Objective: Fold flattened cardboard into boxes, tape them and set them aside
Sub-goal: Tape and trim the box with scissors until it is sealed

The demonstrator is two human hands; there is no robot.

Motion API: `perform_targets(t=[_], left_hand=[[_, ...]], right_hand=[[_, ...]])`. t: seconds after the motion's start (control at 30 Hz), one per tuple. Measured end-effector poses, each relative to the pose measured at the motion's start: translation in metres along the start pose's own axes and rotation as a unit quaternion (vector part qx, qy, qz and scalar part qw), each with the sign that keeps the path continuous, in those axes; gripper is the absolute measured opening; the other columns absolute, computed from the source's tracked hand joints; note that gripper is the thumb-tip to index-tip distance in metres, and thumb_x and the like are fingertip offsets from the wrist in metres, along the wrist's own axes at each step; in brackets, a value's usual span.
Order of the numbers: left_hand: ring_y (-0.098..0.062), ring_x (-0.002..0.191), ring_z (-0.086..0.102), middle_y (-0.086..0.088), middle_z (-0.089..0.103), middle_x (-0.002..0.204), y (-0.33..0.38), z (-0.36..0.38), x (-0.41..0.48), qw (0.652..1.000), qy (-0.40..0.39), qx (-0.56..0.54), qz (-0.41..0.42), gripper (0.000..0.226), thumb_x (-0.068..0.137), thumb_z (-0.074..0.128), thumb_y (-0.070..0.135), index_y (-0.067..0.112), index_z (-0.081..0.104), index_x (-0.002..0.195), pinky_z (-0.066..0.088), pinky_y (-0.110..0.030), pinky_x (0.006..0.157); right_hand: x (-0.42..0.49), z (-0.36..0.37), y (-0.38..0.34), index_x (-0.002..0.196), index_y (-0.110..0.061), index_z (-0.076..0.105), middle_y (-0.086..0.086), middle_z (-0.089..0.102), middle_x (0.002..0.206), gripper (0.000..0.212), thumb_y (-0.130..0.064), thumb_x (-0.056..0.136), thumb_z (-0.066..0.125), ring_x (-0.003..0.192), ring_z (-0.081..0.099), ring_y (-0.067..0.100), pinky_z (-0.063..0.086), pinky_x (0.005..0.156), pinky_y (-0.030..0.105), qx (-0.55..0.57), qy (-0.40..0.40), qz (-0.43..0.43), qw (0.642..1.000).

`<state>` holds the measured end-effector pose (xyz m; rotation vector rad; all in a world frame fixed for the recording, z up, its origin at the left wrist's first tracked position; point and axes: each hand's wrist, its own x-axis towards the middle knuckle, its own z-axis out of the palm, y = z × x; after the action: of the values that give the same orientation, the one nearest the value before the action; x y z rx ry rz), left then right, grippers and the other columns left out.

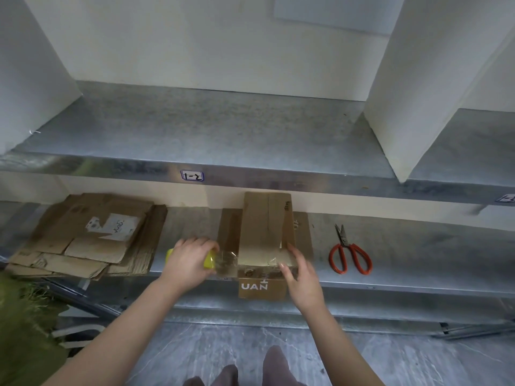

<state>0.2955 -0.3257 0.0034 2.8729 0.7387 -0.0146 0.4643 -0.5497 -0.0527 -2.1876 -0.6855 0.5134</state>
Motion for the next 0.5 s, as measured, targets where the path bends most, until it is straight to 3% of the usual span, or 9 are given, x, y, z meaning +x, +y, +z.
perform_targets(t=[0.23,0.4,0.5], left_hand=[[-0.015,0.117,0.049,0.013,0.056,0.124,0.005,0.005,0.002,1.0,-0.021,0.011,-0.006,0.049,0.073,0.075,0.045,0.034,0.055,0.117,0.033,-0.032,0.095],[-0.016,0.115,0.051,0.013,0.057,0.122,0.006,0.005,0.002,1.0,-0.023,0.003,-0.014,0.049,0.071,0.078,0.044,0.032,0.058,0.114,0.034,-0.033,0.095],[-0.02,0.107,0.056,0.011,0.063,0.111,0.007,0.008,0.001,1.0,-0.011,0.015,0.002,0.047,0.064,0.083,0.042,0.031,0.062,0.104,0.039,-0.036,0.087]], right_hand=[[-0.005,-0.021,0.009,0.148,-0.04,0.026,-0.007,0.04,0.148,0.05,-0.048,0.1,0.035,0.137,0.035,0.014,0.032,0.111,0.032,-0.027,-0.015,-0.032,0.999],[0.002,-0.068,0.069,0.148,-0.028,0.034,0.004,0.033,0.155,0.069,-0.061,0.092,0.01,0.144,0.027,0.025,0.027,0.117,0.043,-0.25,0.045,-0.02,0.967],[0.02,-0.093,0.104,0.147,-0.021,0.037,0.007,0.037,0.153,0.069,-0.056,0.092,0.014,0.142,0.031,0.03,0.031,0.115,0.047,-0.307,0.057,-0.012,0.95]])
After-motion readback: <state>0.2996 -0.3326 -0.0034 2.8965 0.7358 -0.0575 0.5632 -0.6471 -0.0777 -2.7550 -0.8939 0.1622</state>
